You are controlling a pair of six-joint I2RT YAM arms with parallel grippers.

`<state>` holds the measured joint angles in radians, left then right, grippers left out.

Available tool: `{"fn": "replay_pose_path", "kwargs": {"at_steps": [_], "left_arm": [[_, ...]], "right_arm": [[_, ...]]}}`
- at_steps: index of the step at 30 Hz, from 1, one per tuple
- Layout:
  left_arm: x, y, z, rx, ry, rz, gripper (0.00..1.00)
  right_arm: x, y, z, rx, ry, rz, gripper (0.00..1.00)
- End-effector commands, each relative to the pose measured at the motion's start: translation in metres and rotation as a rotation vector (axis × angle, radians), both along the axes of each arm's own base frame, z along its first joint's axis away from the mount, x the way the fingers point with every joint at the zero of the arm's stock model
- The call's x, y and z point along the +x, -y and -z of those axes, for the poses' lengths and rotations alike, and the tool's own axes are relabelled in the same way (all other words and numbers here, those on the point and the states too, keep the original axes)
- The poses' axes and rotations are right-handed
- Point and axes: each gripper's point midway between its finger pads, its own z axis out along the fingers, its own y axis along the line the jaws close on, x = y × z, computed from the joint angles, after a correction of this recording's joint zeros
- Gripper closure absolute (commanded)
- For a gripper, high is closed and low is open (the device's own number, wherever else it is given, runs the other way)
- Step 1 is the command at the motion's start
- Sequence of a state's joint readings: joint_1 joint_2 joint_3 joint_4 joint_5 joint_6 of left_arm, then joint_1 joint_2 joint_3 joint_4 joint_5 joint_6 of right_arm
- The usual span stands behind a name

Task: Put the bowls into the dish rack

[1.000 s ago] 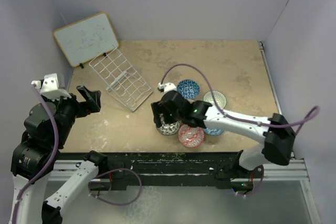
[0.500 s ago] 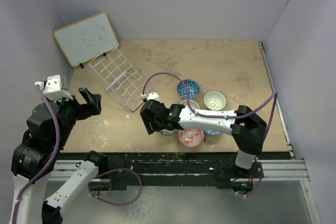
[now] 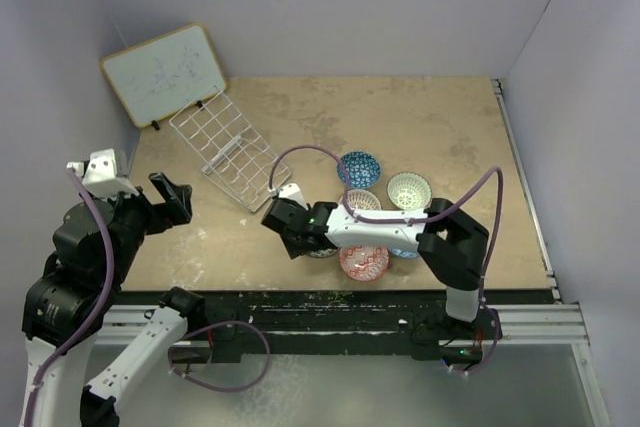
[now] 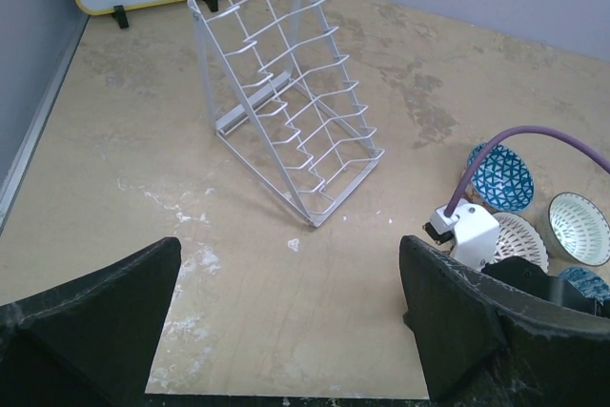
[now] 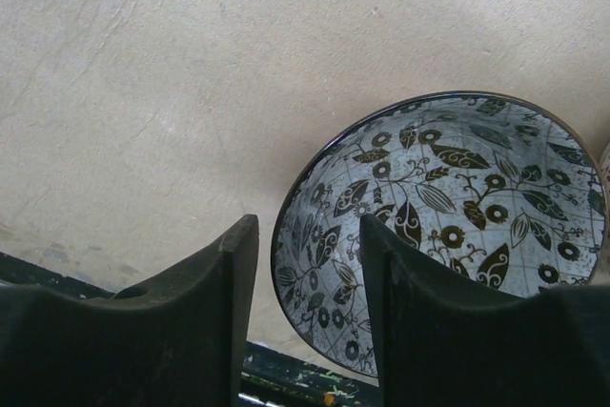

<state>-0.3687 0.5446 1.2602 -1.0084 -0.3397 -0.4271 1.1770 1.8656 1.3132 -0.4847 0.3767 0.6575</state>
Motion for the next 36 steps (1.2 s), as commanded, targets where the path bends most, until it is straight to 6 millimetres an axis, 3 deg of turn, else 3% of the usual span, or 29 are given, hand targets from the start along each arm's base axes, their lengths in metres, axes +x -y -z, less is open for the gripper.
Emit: {"fn": "replay_pose_path", "kwargs": {"at_steps": [1, 10, 17, 21, 27, 32, 36], "left_arm": [[-0.002, -0.005, -0.002, -0.005, 0.02, -0.023, 0.01], [-0.005, -0.009, -0.001, 0.004, 0.021, -0.037, 0.01], [-0.007, -0.011, 0.0, 0.008, 0.023, -0.044, 0.01], [-0.006, -0.012, -0.002, 0.011, 0.026, -0.046, 0.01], [-0.005, -0.011, -0.007, 0.009, 0.036, -0.046, 0.01], [-0.004, -0.01, -0.017, 0.011, 0.049, -0.037, 0.01], [-0.004, -0.009, -0.022, 0.012, 0.055, -0.03, 0.01]], "right_arm": [[0.005, -0.008, -0.011, -0.005, 0.046, 0.027, 0.51], [0.008, 0.0, 0.0, -0.104, 0.071, 0.052, 0.59], [0.013, 0.005, -0.006, -0.135, 0.112, 0.082, 0.97], [0.015, 0.001, -0.014, -0.127, 0.124, 0.076, 1.0], [0.023, -0.028, -0.061, 0.025, 0.171, 0.049, 1.0], [0.03, -0.066, -0.133, 0.3, 0.24, 0.004, 1.0], [0.034, -0.085, -0.177, 0.551, 0.242, -0.031, 1.0]]}}
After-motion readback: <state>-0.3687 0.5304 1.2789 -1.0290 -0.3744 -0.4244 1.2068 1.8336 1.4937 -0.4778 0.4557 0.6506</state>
